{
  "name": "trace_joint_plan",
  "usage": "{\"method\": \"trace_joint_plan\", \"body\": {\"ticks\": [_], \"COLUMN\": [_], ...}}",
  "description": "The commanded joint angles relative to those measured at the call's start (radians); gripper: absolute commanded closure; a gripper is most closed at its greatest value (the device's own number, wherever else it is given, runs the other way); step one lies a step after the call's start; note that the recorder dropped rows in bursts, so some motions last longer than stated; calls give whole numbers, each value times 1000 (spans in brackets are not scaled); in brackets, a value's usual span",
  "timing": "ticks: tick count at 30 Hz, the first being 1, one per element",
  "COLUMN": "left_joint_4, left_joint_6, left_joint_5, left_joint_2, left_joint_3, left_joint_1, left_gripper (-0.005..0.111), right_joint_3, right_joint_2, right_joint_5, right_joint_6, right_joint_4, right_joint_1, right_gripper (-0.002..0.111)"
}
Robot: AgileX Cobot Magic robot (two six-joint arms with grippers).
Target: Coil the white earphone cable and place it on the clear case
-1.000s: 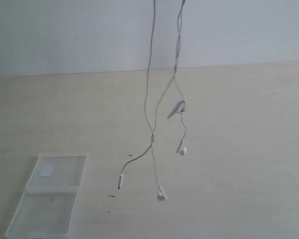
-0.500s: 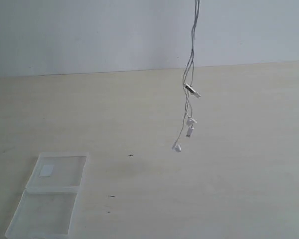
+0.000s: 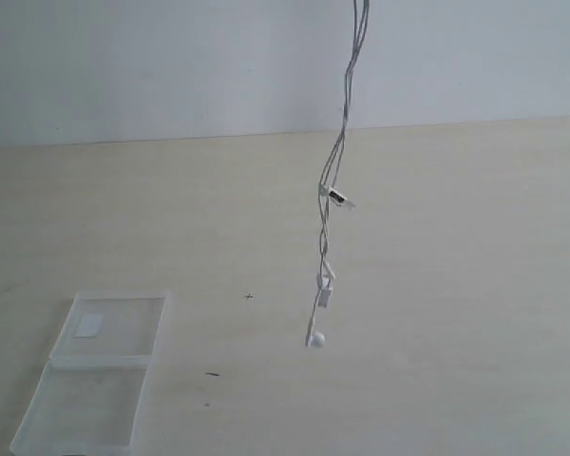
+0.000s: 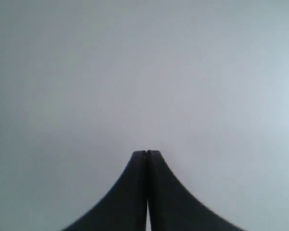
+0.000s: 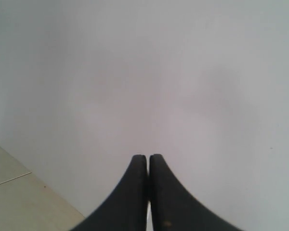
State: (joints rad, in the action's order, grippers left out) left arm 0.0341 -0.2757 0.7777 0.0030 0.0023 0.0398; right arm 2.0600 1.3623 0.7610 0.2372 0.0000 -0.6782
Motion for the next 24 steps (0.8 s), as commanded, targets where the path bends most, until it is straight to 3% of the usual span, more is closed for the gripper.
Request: {"method": "trace_joint_plan", "body": {"ticks": [1,4,7,10,12,16,20,21,24], "left_joint_4": [-6,92,405,776,929,1199,1614,1690,1710], "left_joint_6": [-46,-138,-195,-480,-683,-1050,-1508,-1561,-1583], "left_joint_5": [144,108,-175,-441,-497,-397,-75,12,122], "left_joint_2": [-3,-3,-3,55,134,281,466,513,615], "left_joint_3": [-2,-2,-79,-243,-347,-487,-579,-593,-602], "left_joint_1": [2,2,2,2,2,2,2,2,2], "left_gripper": [107,107,107,107,107,107,107,107,107], "right_joint_3": [3,3,3,3,3,3,3,3,3], "right_joint_2": [-11,-11,-11,-11,-11,-11,-11,-11,-11], "right_joint_5": [1,2,0,-7,-18,-23,-23,-23,-19], "right_joint_6": [-1,-1,-1,-1,-1,-27,-48,-48,-65], "right_joint_4": [-6,-8,-9,-9,-9,0,0,0,0], "right_joint_1": [4,4,4,4,4,4,4,4,4], "right_gripper": [108,108,108,108,108,108,108,108,108]}}
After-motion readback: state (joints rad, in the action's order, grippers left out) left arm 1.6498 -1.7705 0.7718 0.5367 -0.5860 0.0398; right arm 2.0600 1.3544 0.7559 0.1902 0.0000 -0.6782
